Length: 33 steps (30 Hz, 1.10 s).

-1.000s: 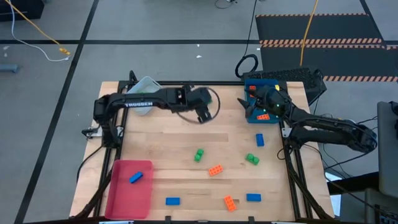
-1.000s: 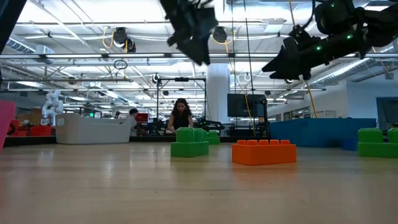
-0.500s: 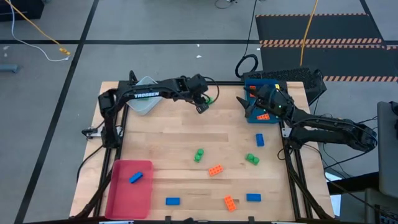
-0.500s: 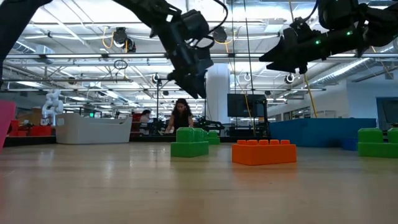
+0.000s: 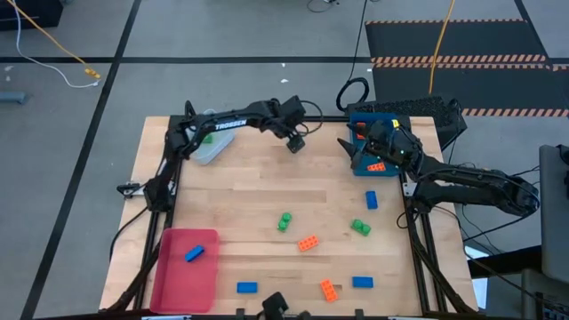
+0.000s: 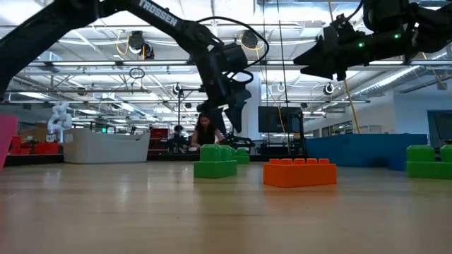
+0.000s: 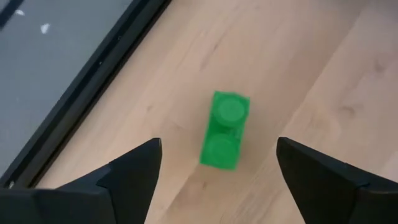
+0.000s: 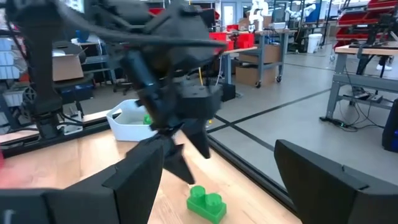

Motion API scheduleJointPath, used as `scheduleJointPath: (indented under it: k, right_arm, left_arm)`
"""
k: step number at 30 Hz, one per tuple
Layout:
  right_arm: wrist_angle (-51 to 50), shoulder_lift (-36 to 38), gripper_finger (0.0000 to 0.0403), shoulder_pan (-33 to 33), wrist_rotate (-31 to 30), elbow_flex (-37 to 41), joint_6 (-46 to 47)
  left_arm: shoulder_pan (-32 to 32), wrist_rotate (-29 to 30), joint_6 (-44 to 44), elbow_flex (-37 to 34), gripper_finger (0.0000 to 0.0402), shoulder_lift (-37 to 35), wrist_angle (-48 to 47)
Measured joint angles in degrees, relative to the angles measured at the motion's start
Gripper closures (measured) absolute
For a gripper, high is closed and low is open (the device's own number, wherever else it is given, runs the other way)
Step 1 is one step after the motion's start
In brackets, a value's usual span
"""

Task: Sort & place blocks by color
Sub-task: Put the green game piece into the gray bin

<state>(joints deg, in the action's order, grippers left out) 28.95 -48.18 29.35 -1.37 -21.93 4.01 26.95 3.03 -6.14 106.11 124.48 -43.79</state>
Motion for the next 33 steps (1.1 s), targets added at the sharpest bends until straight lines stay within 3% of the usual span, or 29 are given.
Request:
scheduleJointPath:
  k: [8, 15, 33]
  right_arm:
    - [0.29, 0.00, 0.0101, -0.01, 0.02, 0.00, 0.00]
    - [0.42, 0.00, 0.0101, 0.01, 0.02, 0.00, -0.14]
    - [2.26, 0.00, 0.0101, 0.05, 1.50, 0.00, 0.79]
  left_arm:
    - [2.50, -3.16, 1.56, 8.53, 0.0104, 5.82, -6.69]
    - [1.80, -3.67, 4.05, 8.72, 0.0123, 7.44, -7.30]
    - [0.38, -3.69, 2.29, 8.67, 0.0124, 10.09, -9.47]
